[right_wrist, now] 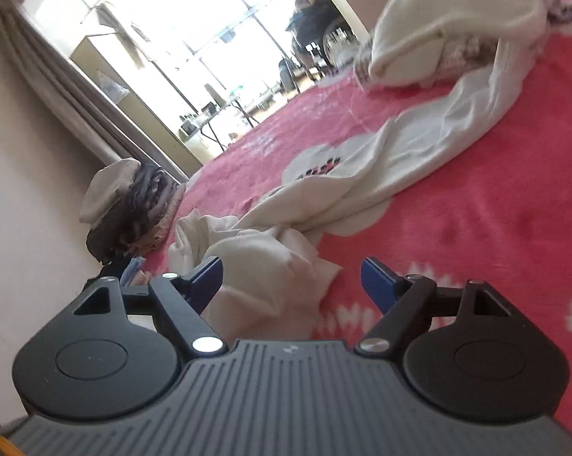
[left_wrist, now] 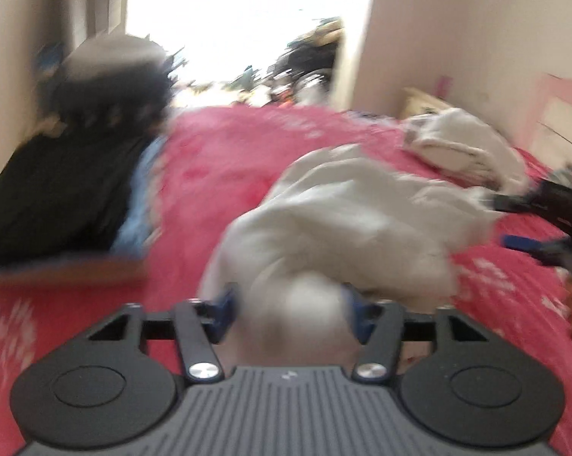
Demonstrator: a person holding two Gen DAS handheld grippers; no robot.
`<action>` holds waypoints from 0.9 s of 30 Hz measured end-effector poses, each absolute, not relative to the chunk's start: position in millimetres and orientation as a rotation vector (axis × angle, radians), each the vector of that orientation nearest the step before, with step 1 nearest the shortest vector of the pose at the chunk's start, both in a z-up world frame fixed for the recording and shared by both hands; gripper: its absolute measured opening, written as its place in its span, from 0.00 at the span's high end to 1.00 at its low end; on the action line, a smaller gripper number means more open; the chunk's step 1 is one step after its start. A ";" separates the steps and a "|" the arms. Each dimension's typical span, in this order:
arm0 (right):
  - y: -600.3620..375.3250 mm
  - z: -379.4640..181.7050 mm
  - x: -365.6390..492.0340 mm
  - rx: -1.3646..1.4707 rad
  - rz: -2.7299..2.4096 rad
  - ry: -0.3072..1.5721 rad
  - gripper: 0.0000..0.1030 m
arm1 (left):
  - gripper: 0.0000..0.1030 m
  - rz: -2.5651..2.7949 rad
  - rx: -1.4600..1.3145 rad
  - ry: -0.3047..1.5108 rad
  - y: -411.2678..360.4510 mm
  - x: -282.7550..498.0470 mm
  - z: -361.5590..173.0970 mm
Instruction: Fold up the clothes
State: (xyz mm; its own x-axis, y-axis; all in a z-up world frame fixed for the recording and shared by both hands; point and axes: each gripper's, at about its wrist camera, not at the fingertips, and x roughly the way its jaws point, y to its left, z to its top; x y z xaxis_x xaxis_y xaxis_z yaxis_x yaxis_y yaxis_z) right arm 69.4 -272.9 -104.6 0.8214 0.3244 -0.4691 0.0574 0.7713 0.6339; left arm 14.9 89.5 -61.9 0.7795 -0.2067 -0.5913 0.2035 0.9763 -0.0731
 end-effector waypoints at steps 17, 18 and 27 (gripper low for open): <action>-248.1 -129.3 123.9 0.812 0.179 0.788 0.20 | 0.59 -0.314 0.152 0.607 -3.5 57.9 -97.4; -245.6 -130.7 125.7 0.801 0.177 0.793 0.20 | 0.71 -0.291 0.098 0.622 4.5 63.6 -96.9; -235.1 -124.8 116.3 0.672 0.217 0.789 0.77 | 0.98 0.048 -0.206 0.576 108.6 51.5 -65.7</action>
State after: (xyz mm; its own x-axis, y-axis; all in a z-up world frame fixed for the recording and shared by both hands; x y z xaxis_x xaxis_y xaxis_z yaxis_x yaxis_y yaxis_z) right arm 116.3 -235.1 -124.8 0.6957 0.4197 -0.5831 0.0625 0.7732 0.6311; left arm 51.5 108.6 -65.7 0.8379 -0.0126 -0.5456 -0.1022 0.9784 -0.1795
